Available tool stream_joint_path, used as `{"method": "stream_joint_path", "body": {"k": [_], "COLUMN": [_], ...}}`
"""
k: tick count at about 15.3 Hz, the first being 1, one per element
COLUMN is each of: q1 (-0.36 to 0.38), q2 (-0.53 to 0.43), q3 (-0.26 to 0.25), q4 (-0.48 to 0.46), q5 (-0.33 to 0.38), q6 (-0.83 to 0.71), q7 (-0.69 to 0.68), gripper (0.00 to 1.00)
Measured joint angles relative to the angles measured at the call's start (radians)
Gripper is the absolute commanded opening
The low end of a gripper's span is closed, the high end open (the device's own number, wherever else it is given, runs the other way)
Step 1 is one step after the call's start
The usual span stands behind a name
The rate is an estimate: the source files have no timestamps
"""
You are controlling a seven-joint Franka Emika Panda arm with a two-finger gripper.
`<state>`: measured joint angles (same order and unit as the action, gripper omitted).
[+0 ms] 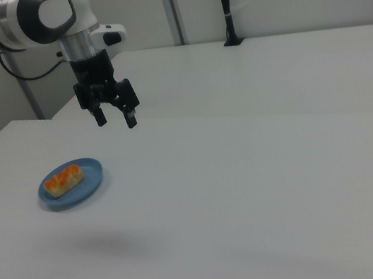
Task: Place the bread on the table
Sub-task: 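Move the open gripper down over the bread roll on the blue plate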
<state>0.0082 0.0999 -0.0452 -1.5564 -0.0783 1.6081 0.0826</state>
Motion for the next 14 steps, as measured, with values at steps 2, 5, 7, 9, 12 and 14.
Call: {"method": "stream_joint_path", "body": {"k": [2, 5, 7, 9, 12, 14], "q1": [0.001, 0.015, 0.054, 0.111, 0.21, 0.279], "q2": [0.001, 0.02, 0.036, 0.048, 0.082, 0.126], "q3": [0.0, 0.013, 0.014, 0.006, -0.01, -0.013], "q4": [-0.001, -0.006, -0.006, -0.007, -0.01, -0.015], "q5": [0.001, 0.021, 0.047, 0.069, 0.106, 0.113], "q6": [0.001, 0.03, 0.066, 0.105, 0.176, 0.236], "q7": [0.0, 0.001, 0.018, 0.07, 0.181, 0.285], "gripper": [1.0, 1.0, 1.0, 1.0, 1.0, 1.0]}}
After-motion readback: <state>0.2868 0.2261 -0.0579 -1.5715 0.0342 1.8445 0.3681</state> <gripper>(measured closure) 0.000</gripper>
